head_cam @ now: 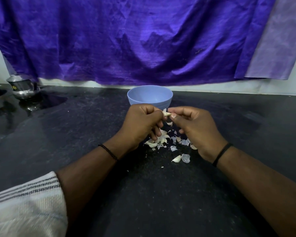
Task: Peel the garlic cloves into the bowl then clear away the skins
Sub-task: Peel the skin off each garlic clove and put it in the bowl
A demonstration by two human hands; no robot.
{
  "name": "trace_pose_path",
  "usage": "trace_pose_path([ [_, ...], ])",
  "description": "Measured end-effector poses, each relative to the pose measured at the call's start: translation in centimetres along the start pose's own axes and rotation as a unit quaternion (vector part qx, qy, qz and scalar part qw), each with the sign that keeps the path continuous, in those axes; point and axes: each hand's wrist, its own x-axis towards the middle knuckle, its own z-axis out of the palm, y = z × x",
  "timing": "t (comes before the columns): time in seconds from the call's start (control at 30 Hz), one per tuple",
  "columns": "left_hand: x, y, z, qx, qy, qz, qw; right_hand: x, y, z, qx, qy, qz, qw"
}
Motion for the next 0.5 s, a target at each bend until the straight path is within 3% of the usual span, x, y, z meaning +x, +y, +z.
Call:
trace_pose_path([
  [0.17, 0.32, -0.51, -0.09, 0.039, 0.004, 0.012, 0.999, 0.12, -0.09, -0.16, -0.094, 0.015, -0.116, 0.989],
  [0.33, 0.17, -0.34, -0.26, 0.041, 0.003, 0.012, 0.999, -0.14, -0.29, -0.16, -0.154, 0.009, -0.167, 0.974],
  [0.5, 0.16, -0.19, -0.32, 0.039, -0.003, 0.015, 0.999, -0.02, -0.37, -0.27, -0.128, 0.020, -0.178, 0.975],
])
